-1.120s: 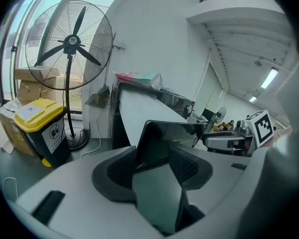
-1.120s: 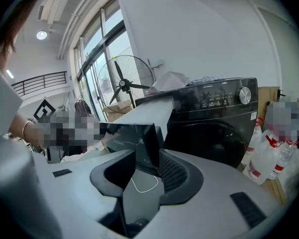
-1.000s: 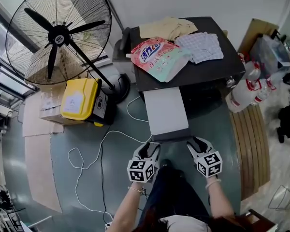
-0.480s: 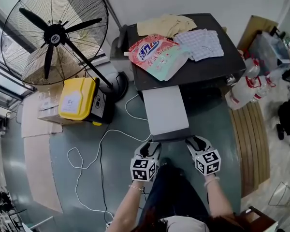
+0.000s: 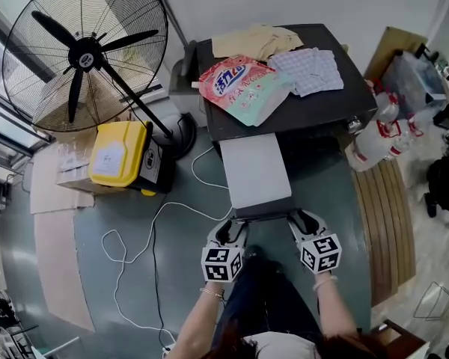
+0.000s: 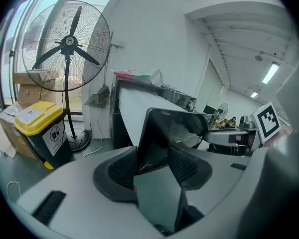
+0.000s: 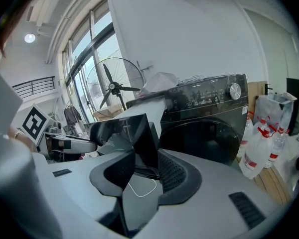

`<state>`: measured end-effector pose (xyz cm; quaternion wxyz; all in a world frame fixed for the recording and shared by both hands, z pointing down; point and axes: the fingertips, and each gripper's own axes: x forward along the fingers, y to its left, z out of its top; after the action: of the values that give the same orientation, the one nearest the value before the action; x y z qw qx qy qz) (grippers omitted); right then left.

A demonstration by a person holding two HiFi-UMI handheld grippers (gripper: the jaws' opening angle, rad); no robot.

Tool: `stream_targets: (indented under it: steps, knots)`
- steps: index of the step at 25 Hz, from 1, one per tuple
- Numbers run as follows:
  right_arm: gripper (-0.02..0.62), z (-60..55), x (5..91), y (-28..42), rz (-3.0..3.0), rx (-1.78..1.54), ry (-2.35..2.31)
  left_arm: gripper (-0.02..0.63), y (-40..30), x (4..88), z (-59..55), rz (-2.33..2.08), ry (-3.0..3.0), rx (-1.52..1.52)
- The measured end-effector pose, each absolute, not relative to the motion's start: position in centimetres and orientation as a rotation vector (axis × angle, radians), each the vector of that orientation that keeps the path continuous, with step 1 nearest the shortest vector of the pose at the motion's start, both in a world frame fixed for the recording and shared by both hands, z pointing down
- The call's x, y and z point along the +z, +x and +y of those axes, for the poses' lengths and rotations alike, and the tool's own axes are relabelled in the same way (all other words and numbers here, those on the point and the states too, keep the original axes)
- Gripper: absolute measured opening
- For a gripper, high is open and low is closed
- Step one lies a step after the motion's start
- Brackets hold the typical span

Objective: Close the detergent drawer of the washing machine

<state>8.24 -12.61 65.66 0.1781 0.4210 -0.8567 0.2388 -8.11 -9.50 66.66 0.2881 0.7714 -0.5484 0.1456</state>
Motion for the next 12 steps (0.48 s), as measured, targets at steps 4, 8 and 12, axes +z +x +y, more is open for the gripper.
stream_targets:
  steps: [4,8,12]
  knots:
    - [0.164,-12.6,64.9,8.2,-2.422,0.695,1.214,0.209,-8.2,66.0,-9.5,-1.471,2.056,0.368]
    - [0.164,-12.8,64.5,8.1,-2.417,0.72,1.233,0.209,-8.3,65.5,-9.7,-1.475,2.05,0.364]
    - [0.166,-12.9,64.5,8.0,-2.393,0.746,1.247,0.209,-8.4,65.4,-9.9,-1.466,2.046,0.373]
